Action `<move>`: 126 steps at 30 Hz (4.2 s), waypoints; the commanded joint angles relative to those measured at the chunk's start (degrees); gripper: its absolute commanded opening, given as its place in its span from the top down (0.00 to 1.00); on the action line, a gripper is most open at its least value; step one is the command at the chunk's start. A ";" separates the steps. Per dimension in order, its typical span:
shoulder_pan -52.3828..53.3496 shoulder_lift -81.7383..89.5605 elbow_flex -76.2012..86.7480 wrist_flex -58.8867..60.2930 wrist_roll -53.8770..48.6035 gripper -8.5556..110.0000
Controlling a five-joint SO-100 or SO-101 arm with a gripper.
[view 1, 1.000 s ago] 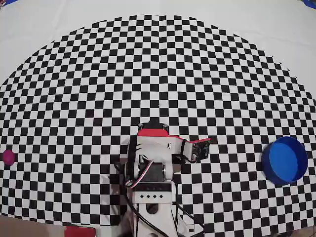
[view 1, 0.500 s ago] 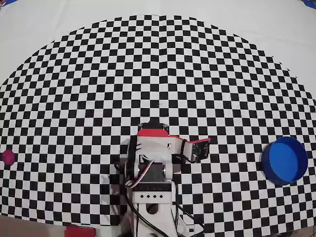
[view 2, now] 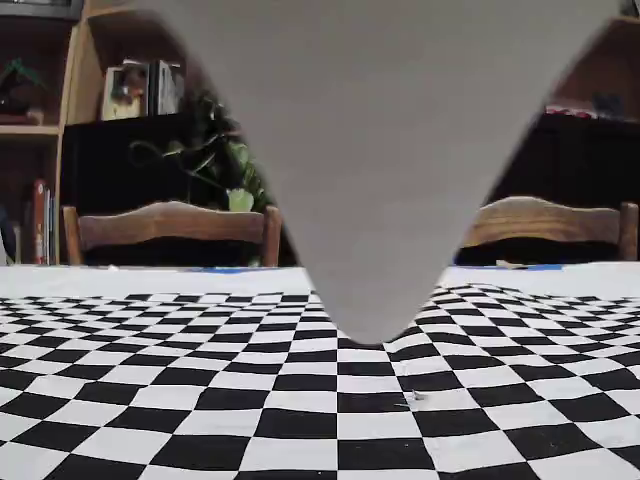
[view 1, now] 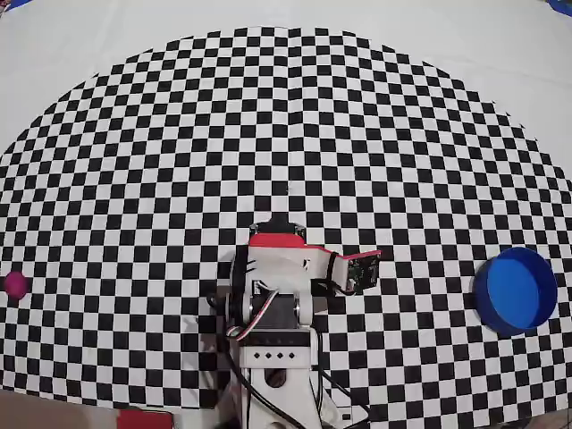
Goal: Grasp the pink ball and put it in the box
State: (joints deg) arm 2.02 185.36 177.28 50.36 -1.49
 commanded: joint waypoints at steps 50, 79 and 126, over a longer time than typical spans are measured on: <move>0.26 0.88 -0.26 0.26 -0.18 0.93; 0.26 -0.88 0.53 -24.79 -0.26 0.86; 0.88 -2.37 1.05 -41.57 -89.65 0.71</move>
State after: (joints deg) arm 3.16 183.43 177.89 10.20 -90.53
